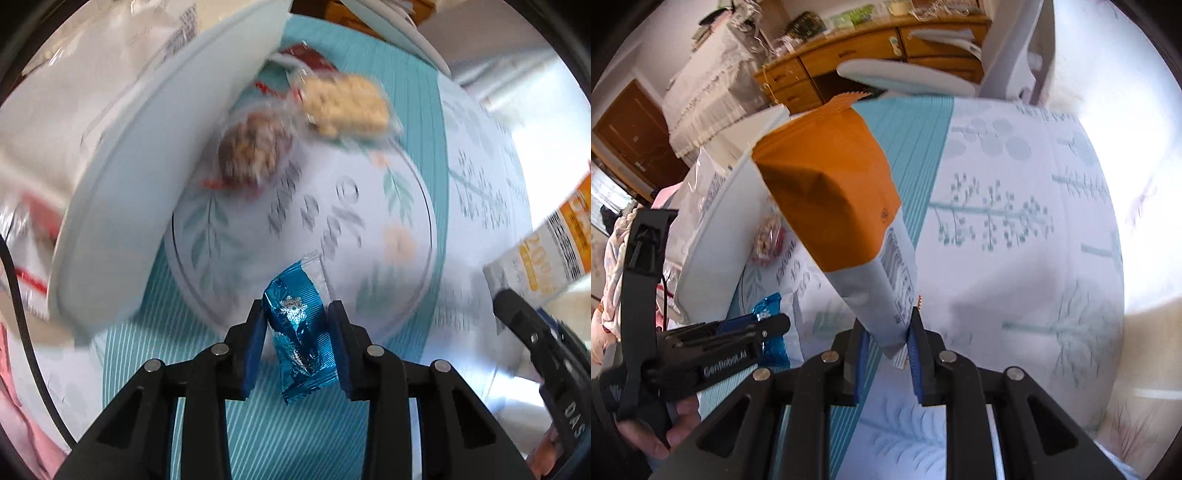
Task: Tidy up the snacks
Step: 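Carry the oat bar and blue candy over the white tray and open both grippers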
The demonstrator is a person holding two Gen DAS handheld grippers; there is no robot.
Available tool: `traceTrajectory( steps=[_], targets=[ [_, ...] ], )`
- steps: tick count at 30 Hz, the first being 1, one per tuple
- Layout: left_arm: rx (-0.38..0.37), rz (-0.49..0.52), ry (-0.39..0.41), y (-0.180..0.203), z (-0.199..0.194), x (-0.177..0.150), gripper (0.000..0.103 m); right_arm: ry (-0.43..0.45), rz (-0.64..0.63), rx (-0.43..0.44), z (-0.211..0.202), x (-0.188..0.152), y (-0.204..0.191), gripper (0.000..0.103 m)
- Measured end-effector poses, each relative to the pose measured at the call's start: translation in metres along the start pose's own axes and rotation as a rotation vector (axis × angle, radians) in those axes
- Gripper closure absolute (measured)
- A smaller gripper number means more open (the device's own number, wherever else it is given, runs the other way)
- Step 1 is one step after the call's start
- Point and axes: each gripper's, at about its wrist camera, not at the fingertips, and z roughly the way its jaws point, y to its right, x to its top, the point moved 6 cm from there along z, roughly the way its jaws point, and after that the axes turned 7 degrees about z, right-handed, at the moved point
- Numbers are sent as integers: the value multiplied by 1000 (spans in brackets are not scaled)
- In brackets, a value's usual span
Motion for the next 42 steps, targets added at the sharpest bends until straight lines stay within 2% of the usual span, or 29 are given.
traceTrajectory(
  steps=[6, 9, 14, 22, 30, 38, 42],
  targets=[
    [-45, 112, -50, 14, -17, -35, 71, -113, 108, -51, 0, -33, -2, 84],
    [-74, 183, -41, 17, -37, -48, 71, -175, 176, -94, -1, -49, -4, 84],
    [-110, 253, 0, 3, -77, -55, 71, -213, 295, -94, -10, -72, -19, 84],
    [-106, 333, 105, -48, -144, -32, 71, -239, 430, -21, -22, -82, -75, 84],
    [-100, 389, 187, -104, -203, -14, 71, -219, 469, 79, -34, -66, -148, 84],
    [-100, 404, 253, -150, -236, 13, 71, -171, 456, 147, -36, -47, -209, 84],
    [-99, 404, 276, -168, -240, 28, 71, -150, 451, 169, -35, -41, -234, 84]
  ],
)
